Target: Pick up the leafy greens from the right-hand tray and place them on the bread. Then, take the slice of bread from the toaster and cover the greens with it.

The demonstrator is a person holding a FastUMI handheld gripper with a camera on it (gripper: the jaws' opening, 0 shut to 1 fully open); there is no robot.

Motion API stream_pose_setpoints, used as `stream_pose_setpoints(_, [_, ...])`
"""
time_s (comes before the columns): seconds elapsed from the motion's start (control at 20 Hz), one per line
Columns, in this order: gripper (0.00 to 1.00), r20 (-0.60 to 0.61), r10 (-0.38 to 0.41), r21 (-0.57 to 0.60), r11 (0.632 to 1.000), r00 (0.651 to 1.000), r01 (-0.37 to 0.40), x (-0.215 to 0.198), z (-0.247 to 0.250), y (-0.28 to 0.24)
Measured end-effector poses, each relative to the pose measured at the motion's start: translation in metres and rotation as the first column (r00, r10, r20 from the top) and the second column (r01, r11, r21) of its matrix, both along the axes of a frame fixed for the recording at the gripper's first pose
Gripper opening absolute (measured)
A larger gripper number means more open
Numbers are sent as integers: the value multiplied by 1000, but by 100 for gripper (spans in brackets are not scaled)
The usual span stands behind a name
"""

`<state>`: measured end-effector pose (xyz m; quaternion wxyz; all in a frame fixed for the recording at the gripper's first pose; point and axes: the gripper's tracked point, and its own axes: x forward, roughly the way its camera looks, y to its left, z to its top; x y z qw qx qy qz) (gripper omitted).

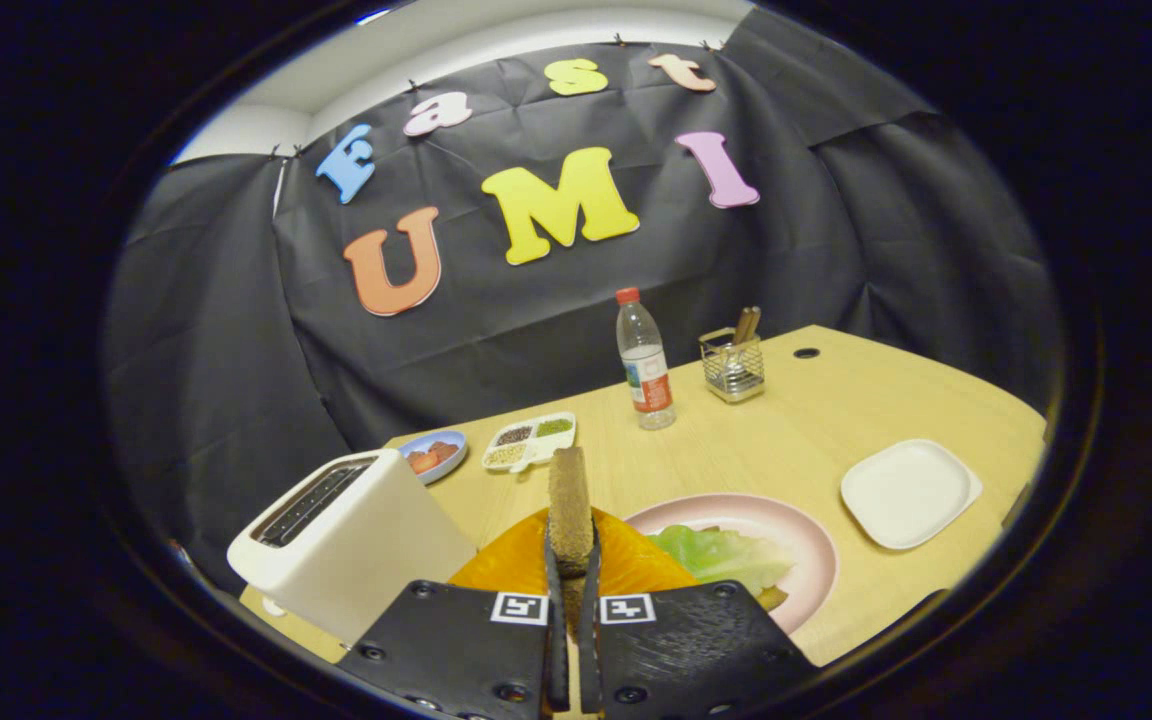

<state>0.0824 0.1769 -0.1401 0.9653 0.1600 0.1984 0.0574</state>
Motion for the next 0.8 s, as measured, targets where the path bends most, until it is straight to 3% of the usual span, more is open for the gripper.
stream_pose_setpoints(0.25, [4, -7, -8, 24, 1000, 1000, 8, -4, -8, -15])
stream_pose_setpoints(0.55, [13, -67, -42, 61, 997, 997, 46, -5, -30, -47])
stream_pose_setpoints(0.8, [34, -111, -62, 80, 994, 992, 71, -4, -47, -67])
